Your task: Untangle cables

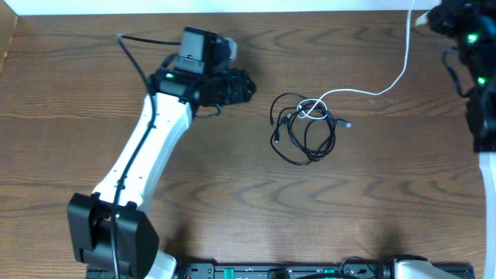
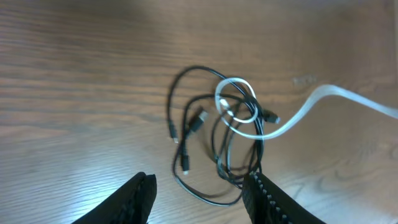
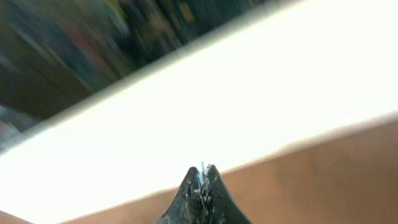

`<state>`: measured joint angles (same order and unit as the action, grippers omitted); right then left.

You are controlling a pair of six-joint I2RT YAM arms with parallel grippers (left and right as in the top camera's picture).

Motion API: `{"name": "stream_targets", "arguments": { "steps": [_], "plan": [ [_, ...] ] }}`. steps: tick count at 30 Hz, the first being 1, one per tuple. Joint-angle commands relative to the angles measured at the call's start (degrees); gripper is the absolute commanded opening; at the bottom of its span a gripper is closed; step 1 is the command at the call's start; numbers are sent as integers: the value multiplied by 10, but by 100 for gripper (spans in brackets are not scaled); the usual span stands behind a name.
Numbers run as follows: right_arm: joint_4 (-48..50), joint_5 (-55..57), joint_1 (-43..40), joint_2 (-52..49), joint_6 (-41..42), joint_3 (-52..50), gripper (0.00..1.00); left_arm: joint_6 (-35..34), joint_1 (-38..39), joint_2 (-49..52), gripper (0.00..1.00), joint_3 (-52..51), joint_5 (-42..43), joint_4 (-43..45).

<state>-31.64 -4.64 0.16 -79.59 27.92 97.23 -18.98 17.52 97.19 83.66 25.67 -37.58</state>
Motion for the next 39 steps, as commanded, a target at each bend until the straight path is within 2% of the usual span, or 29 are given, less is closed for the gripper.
{"name": "stream_targets", "arguments": {
  "steps": [1, 8, 15, 16, 17, 18, 19, 20, 27, 38, 39],
  "plan": [
    [-56, -11, -3, -38, -24, 3, 1, 16, 24, 42, 50, 10, 7, 3],
    [-181, 17, -25, -164, -40, 3, 1, 15, 50, 80, 50, 10, 7, 17],
    [-204, 32, -107, -279, -62, 3, 1, 14, 47, 80, 51, 10, 7, 21],
    [-205, 32, -116, -287, -67, 3, 7, 14, 47, 80, 51, 10, 7, 21],
    [-206, 32, -127, -294, -75, 3, 25, 14, 47, 80, 51, 10, 7, 21],
    [-209, 30, -134, -297, -80, 3, 58, 14, 47, 80, 51, 10, 7, 21],
    [-213, 27, -139, -299, -84, 3, 84, 14, 47, 80, 51, 10, 7, 21],
    [-219, 22, -145, -299, -88, 3, 99, 14, 47, 80, 51, 10, 7, 21],
    [-253, -135, -132, -296, -160, 3, 99, 14, 47, 80, 52, 10, 7, 23],
    [-314, -150, -27, -296, -177, -17, 99, 11, 30, 80, 52, 10, 7, 23],
    [-306, -150, -13, -296, -177, -31, 96, 9, 26, 80, 52, 10, 7, 23]
  ]
}}
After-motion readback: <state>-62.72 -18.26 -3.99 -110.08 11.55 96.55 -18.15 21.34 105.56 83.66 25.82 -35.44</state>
